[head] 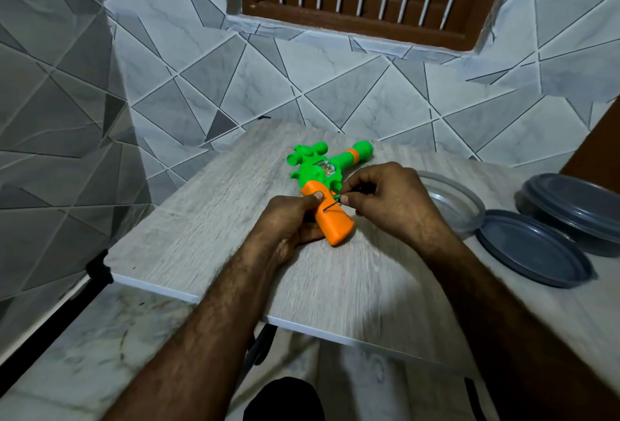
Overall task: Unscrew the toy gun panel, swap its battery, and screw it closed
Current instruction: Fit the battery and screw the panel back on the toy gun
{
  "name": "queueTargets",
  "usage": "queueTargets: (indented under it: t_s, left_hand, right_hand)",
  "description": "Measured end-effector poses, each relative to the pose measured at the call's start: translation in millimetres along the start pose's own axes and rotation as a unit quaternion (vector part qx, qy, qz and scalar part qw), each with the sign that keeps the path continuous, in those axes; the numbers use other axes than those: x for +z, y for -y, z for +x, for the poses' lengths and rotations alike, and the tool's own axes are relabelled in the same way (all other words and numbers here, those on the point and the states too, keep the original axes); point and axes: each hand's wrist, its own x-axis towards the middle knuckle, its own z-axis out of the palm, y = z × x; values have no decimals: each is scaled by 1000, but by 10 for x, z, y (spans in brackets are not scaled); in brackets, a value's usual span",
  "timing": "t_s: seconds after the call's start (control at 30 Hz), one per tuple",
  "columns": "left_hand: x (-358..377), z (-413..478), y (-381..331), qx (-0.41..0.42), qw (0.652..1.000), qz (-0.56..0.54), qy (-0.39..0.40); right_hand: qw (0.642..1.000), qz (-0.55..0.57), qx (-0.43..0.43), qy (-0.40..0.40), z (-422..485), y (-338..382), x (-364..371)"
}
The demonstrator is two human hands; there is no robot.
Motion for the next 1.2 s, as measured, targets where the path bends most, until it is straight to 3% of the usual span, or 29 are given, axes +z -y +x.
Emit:
queueTargets:
  t_s: [1.07,1.2]
  left_hand:
    - [-17,-37,5,4,1000,7,6]
    - [-21,-46,-2,5,1000,3,4]
  right_hand:
    - [975,-210,-36,64,121,389,-107]
    - [978,-188,-52,66,107,388,-93]
